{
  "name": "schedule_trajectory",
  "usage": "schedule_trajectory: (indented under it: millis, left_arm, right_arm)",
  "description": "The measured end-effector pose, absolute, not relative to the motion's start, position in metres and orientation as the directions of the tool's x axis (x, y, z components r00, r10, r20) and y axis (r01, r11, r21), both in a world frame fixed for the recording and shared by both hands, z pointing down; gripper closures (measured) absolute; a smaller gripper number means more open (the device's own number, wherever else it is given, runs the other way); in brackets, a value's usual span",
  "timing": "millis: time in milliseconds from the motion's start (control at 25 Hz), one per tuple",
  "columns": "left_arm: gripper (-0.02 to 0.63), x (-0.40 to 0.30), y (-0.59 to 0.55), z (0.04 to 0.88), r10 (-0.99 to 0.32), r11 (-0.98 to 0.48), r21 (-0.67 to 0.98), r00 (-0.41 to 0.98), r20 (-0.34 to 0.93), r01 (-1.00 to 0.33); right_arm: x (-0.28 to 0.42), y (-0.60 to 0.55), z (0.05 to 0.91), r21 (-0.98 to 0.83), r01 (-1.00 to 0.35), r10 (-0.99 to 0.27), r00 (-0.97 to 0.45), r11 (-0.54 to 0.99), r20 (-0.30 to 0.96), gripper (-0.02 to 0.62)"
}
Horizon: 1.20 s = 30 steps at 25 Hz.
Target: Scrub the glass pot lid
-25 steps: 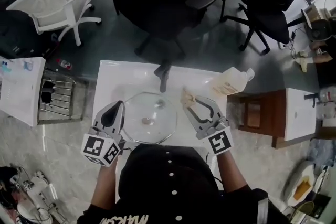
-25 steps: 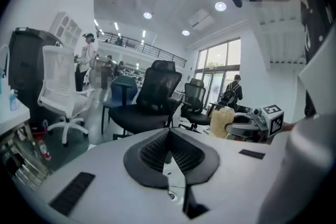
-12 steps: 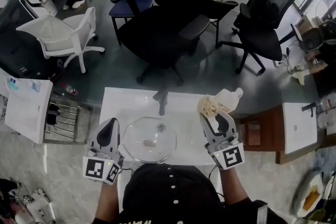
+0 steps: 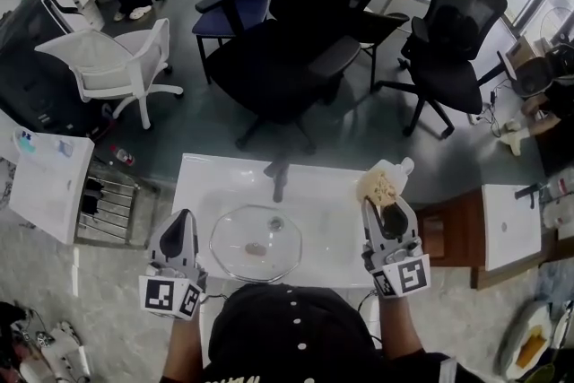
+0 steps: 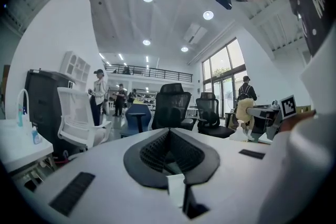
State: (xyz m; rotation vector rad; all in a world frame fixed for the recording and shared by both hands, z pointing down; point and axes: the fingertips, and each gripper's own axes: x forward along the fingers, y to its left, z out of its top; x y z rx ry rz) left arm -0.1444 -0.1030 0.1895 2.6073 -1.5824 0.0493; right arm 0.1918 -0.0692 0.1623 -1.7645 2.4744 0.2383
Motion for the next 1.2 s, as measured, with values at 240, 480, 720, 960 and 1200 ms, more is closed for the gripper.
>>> schedule_trajectory:
  millis: [240,480,720,960,1200]
  left_arm:
    - [0.58,-0.141,-0.101,0.188,-0.88,-0.465,0.036,0.466,0.089,-0.885]
    - [0.58,-0.136,-0.1,0.185,-0.876,-0.477,0.004,0.475,0.086,-0.879]
    - [0.581,-0.138,-0.106,0.187,-0.879,-0.468,0.033,0.469,0.088,-0.883]
    - [0.58,-0.138,-0.111,0.193,-0.885,-0.452,0.042,0.454,0.099,-0.891]
    - [0.58,-0.141,-0.116,0.196,-0.885,-0.457,0.036,0.458,0.088,-0.889]
  right_arm:
    - [0.186,-0.072,0.162,0.092,-0.944,-0.932,-0.327,0.316,-0.155,0.457]
    - [0.178,-0.076,0.155,0.121,-0.942,-0.93,-0.331,0.314,-0.161,0.457]
    - [0.174,-0.079,0.152,0.118,-0.938,-0.925,-0.342,0.325,-0.168,0.457]
    - [0.17,-0.08,0.156,0.148,-0.927,-0.916,-0.368,0.346,-0.16,0.457]
    - [0.167,-0.083,0.147,0.151,-0.923,-0.909,-0.377,0.353,-0.18,0.457]
